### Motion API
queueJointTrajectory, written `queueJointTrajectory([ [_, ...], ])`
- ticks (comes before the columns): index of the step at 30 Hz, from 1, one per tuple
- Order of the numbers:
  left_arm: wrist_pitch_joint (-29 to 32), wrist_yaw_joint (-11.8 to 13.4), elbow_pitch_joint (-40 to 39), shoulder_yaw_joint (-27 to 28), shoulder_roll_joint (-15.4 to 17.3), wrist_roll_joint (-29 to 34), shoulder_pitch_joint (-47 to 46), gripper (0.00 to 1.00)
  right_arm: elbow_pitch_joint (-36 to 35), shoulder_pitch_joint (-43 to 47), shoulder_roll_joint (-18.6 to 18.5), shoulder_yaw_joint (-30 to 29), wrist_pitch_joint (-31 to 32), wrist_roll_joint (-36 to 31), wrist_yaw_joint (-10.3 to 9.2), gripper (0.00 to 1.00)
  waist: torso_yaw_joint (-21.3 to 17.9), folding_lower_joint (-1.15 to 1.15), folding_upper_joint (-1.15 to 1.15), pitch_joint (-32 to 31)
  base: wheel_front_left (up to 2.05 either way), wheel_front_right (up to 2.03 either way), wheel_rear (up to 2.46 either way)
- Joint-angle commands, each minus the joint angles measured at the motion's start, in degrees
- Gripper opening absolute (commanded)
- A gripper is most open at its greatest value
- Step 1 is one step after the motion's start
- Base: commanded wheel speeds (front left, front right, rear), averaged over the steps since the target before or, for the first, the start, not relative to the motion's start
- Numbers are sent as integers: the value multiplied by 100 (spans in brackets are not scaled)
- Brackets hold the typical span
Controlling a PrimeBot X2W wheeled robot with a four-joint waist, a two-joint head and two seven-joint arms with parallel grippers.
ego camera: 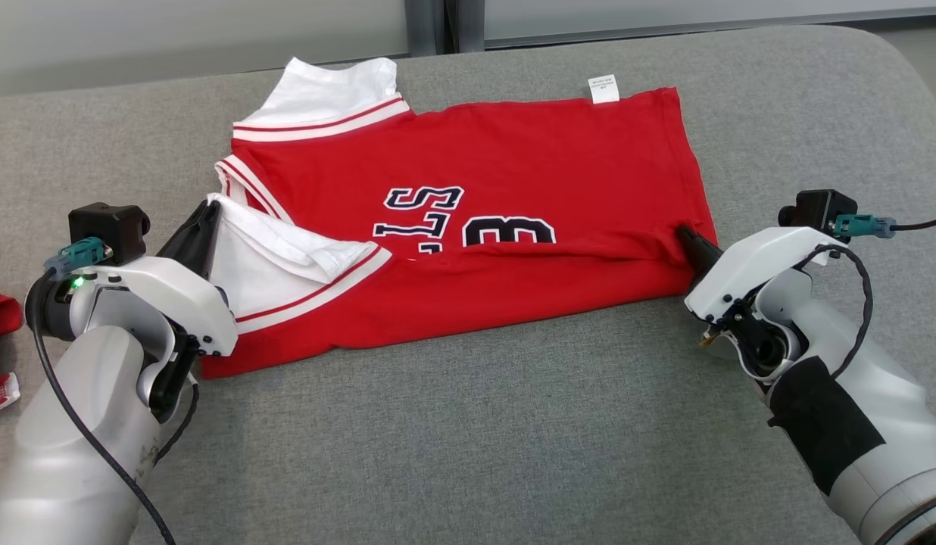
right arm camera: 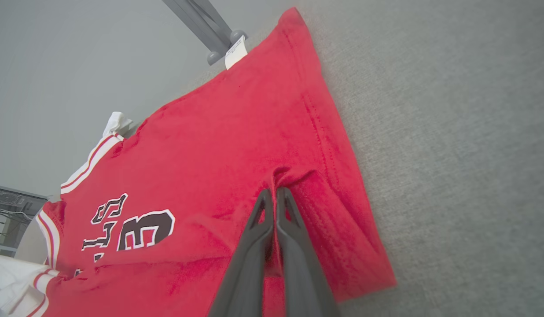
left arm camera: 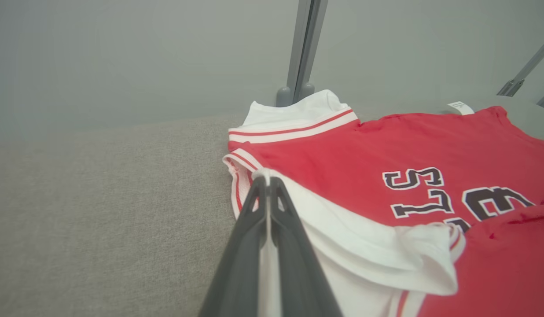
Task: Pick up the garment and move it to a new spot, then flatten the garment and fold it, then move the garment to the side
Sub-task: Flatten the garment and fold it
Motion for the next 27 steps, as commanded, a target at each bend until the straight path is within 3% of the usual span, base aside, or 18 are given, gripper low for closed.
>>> queueJointTrajectory([
  [1,-88,-21,116,-103,-5,-96,-152,0,48,-88,3,27,-76,-27,0,0,-12,0,0,51,0,0,0],
  [3,-196,-18,264,-218,4,-219,-249,0,79,-129,19,63,-111,-26,0,0,-17,0,0,86,0,0,0],
  [4,-285,-19,364,-225,27,-255,-312,20,90,-145,15,81,-142,-34,0,11,-15,0,0,99,0,0,0],
  [5,-359,-18,472,-244,56,-240,-367,85,91,-164,17,97,-182,-40,0,44,-20,0,0,113,0,0,0],
  [6,-414,-18,546,-297,20,-243,-404,100,75,-182,12,129,-229,-69,0,91,-21,0,0,121,0,0,0],
  [7,-414,-18,546,-297,20,-243,-404,100,75,-182,12,129,-229,-69,0,91,-21,0,0,121,0,0,0],
  [8,-455,-19,607,-348,-13,-271,-426,100,50,-189,8,139,-278,-61,0,100,-21,0,0,125,0,0,0],
  [16,-744,-14,608,-270,31,-382,-297,100,-469,22,-237,413,-859,-164,0,100,25,0,0,-55,0,0,0],
  [22,-749,251,-492,462,-30,33,429,100,-916,318,-698,933,-1376,-681,0,100,93,0,0,-213,0,0,0],
  [27,-749,474,-1302,929,-191,512,1237,100,-1044,549,-867,1198,-1456,-1160,0,100,109,0,0,-302,0,0,0],
])
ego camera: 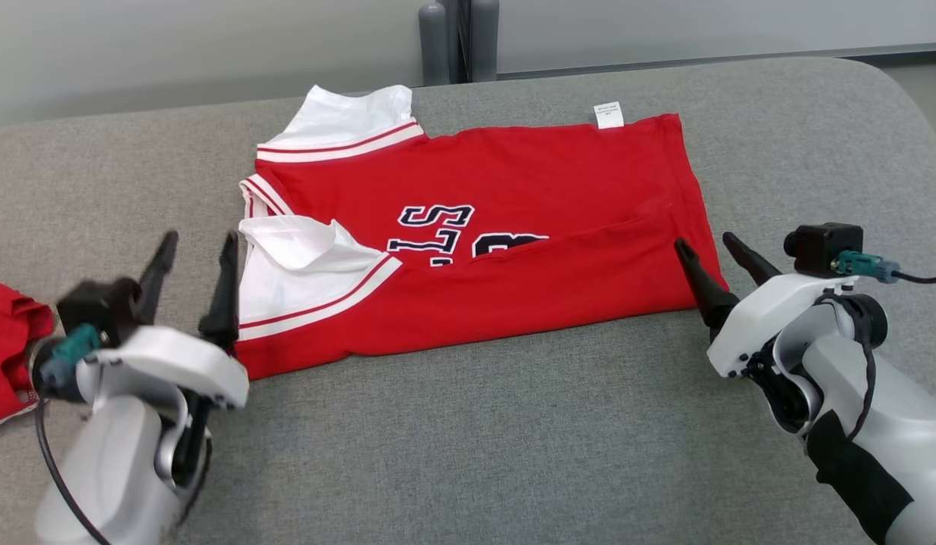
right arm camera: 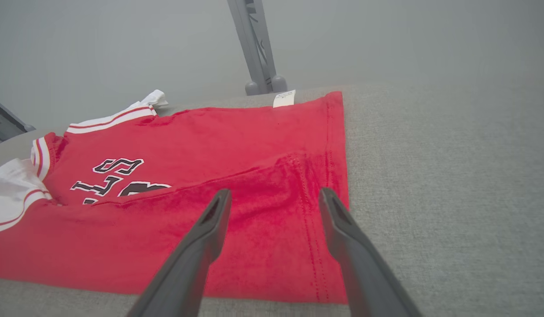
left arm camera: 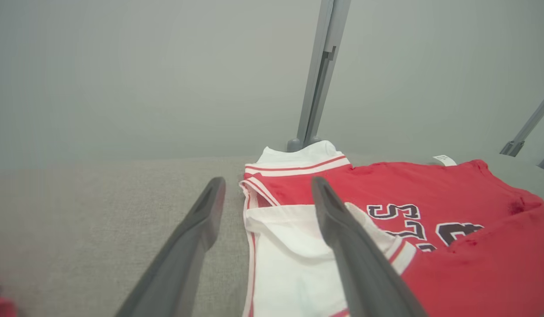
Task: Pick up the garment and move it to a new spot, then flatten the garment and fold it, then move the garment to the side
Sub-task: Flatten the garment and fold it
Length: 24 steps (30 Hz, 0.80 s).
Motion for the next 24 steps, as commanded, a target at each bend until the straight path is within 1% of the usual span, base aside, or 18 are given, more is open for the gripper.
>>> queueJointTrajectory([
  [1,-20,47,-67,59,-25,73,165,100,-42,62,-46,-16,-44,-82,0,100,-3,0,0,-11,0,0,0],
  [4,-21,39,-230,220,-121,206,450,100,-117,169,-67,-110,-45,-375,0,100,0,0,0,-18,0,0,0],
  [5,-21,26,-208,294,-176,283,615,100,-130,252,-49,-206,-46,-553,0,100,11,0,0,-15,0,0,0],
  [8,-21,5,-73,379,-250,393,720,100,-50,341,-14,-346,-42,-746,0,100,27,0,0,2,0,0,0],
  [15,-21,-123,427,503,-343,615,677,100,266,344,139,-544,-42,-1108,0,100,14,0,0,100,0,0,0],
  [17,-22,-131,535,507,-324,741,598,100,333,278,157,-593,-43,-1234,0,100,12,0,0,137,0,0,0],
  [19,-22,-164,662,534,-393,771,586,100,395,289,207,-656,-43,-1310,0,100,16,0,0,159,0,0,0],
  [24,-22,-234,947,586,-437,833,515,100,518,339,244,-778,-43,-1403,0,100,21,0,0,187,0,0,0],
])
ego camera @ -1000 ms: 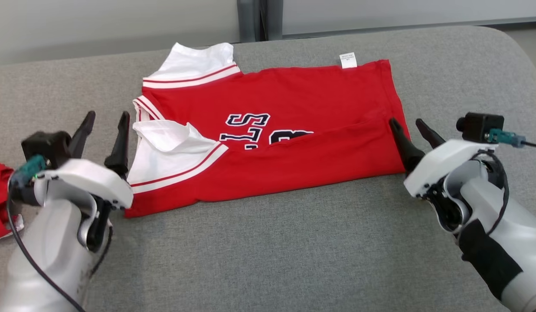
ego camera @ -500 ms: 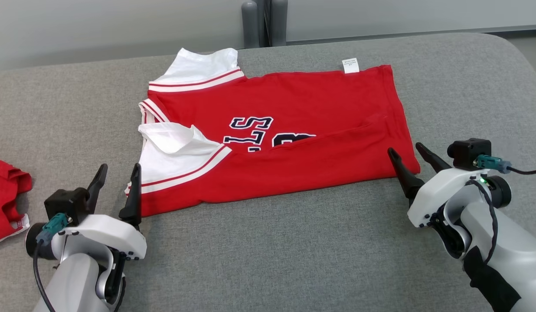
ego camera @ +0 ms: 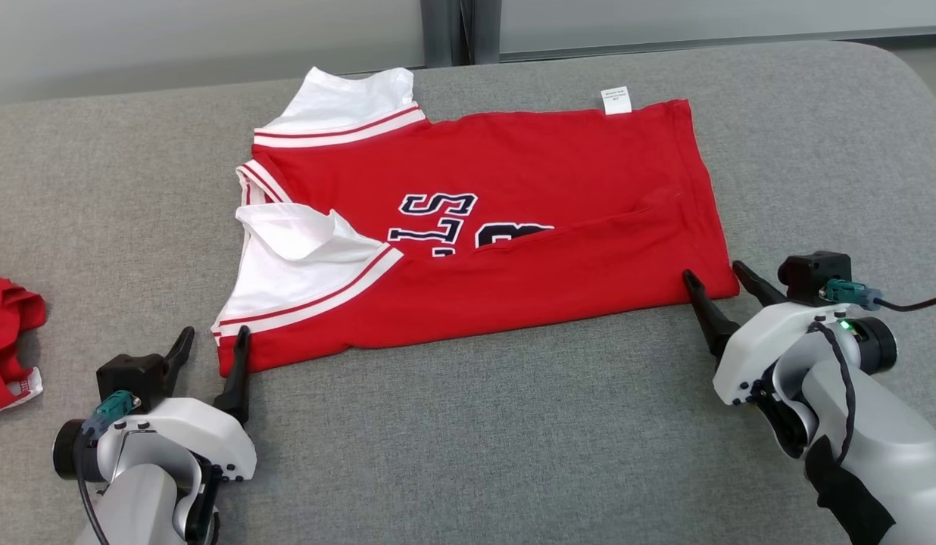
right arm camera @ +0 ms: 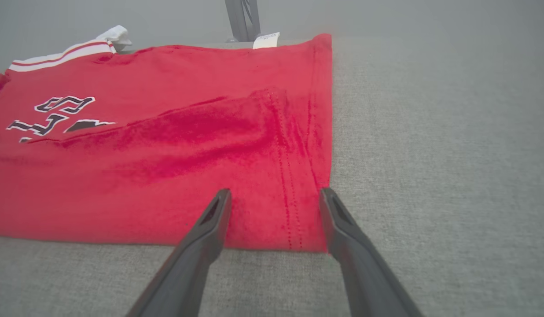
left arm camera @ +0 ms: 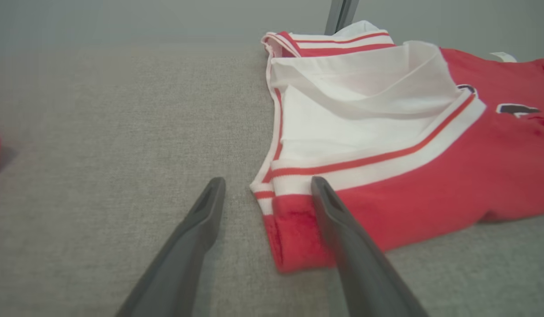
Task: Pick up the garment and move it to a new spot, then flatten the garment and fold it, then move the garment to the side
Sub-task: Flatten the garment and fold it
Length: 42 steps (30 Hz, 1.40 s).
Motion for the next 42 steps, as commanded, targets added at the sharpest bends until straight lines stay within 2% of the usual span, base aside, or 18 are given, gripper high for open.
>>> queueJointTrajectory([
  [1,-22,-42,70,16,-6,53,-123,100,93,51,-14,-34,-30,-26,-2,100,2,0,0,8,0,0,0],
  [11,6,-143,811,102,-176,99,-271,100,390,33,129,-178,-30,-157,-2,100,-20,0,0,69,0,0,0],
  [12,11,-139,952,88,-190,103,-269,100,414,26,153,-179,-30,-165,-2,49,-25,0,0,72,0,0,0],
  [13,22,-136,1028,83,-205,105,-298,100,431,16,170,-183,-30,-175,-2,25,-25,0,0,75,0,0,0],
  [14,27,-144,1055,113,-211,94,-339,62,442,8,182,-186,-30,-183,-2,0,-23,0,0,80,0,0,0],
  [15,27,-156,1090,111,-222,104,-360,38,447,8,193,-180,-30,-191,-2,0,-18,0,0,81,0,0,0],
  [16,27,-169,1143,80,-244,123,-372,0,449,10,203,-177,-30,-189,-2,0,-15,0,0,80,0,0,0],
  [27,-10,-219,614,155,-292,250,-95,0,79,353,37,-416,-30,-110,-2,0,92,0,0,-271,0,0,0],
  [42,-14,-196,-241,248,-393,58,1343,0,-1098,1887,-410,-440,-30,140,-2,0,139,0,0,-1043,0,0,0],
])
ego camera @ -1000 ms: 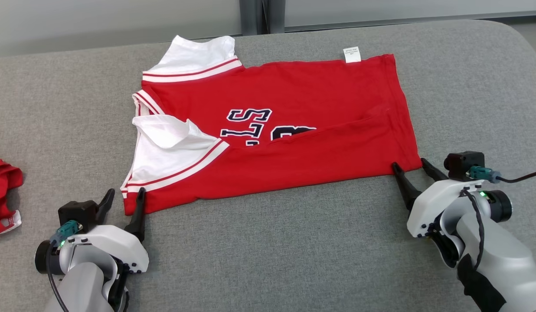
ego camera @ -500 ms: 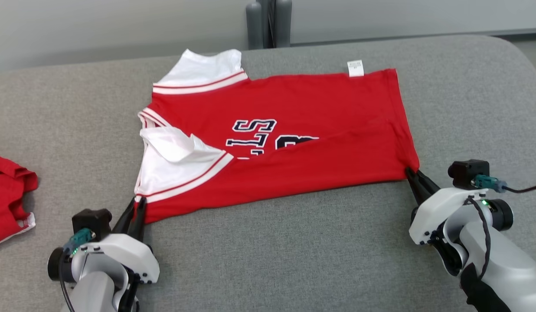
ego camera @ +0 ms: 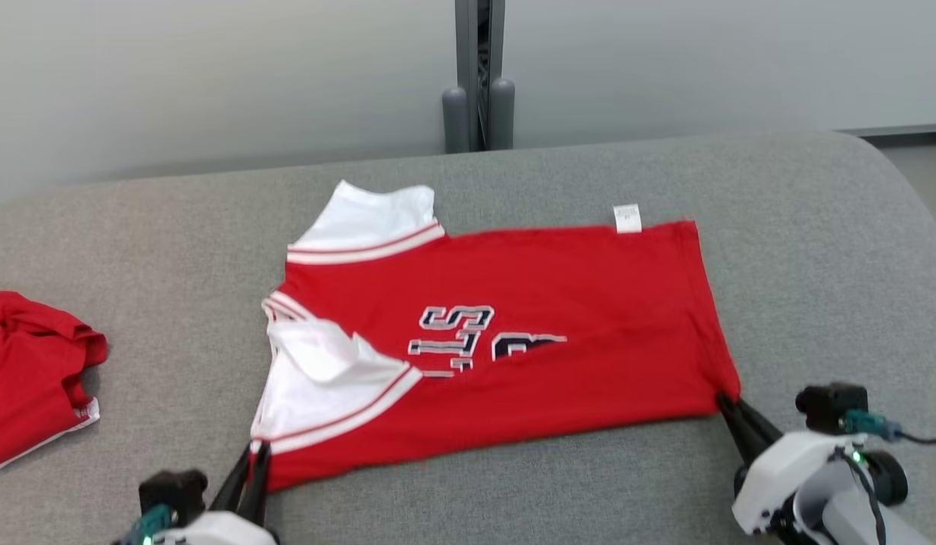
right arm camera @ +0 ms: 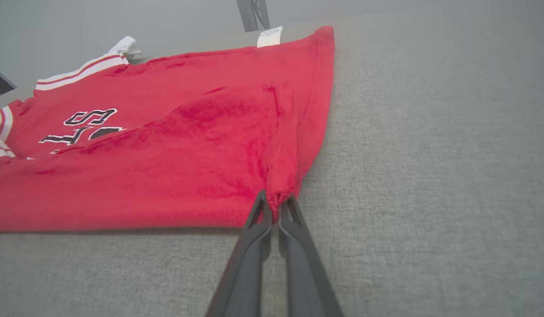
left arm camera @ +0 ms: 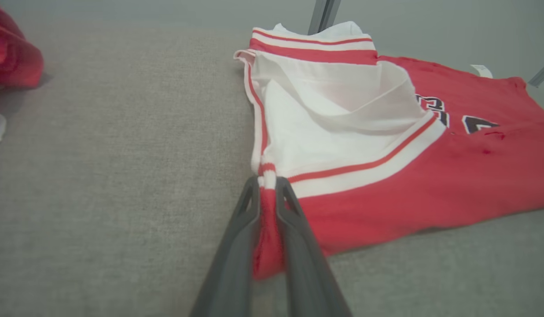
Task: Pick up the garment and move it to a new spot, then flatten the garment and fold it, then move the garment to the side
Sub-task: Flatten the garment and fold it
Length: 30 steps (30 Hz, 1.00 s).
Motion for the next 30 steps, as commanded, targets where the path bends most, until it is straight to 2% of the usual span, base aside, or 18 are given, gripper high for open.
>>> queueJointTrajectory([
  [1,0,38,-82,65,42,-78,231,0,-79,227,-61,26,-12,79,-2,0,7,0,0,-136,0,0,0],
  [9,200,150,-619,54,-19,-241,857,0,-399,754,-155,-67,130,217,-2,0,83,0,0,-201,0,0,0],
  [16,329,236,-837,-2,-32,-270,1014,0,-380,956,-147,-252,263,194,-2,0,106,0,0,-150,0,0,0],
  [17,317,277,-849,1,-9,-230,1005,37,-367,944,-161,-285,243,135,-2,15,98,0,0,-151,0,0,0],
  [18,304,290,-861,-5,-1,-218,994,99,-375,926,-159,-331,202,112,-2,51,91,0,0,-149,0,0,0],
  [19,267,309,-902,17,-11,-243,969,100,-403,908,-144,-368,181,83,-2,100,83,0,0,-148,0,0,0],
  [25,39,436,-1393,154,14,-147,917,100,-733,854,-137,-771,14,-108,-2,100,75,0,0,-160,0,0,0],
  [30,-11,591,-2242,450,-24,95,913,100,-1326,893,-143,-1361,-30,-546,-2,100,117,0,0,-211,0,0,0],
])
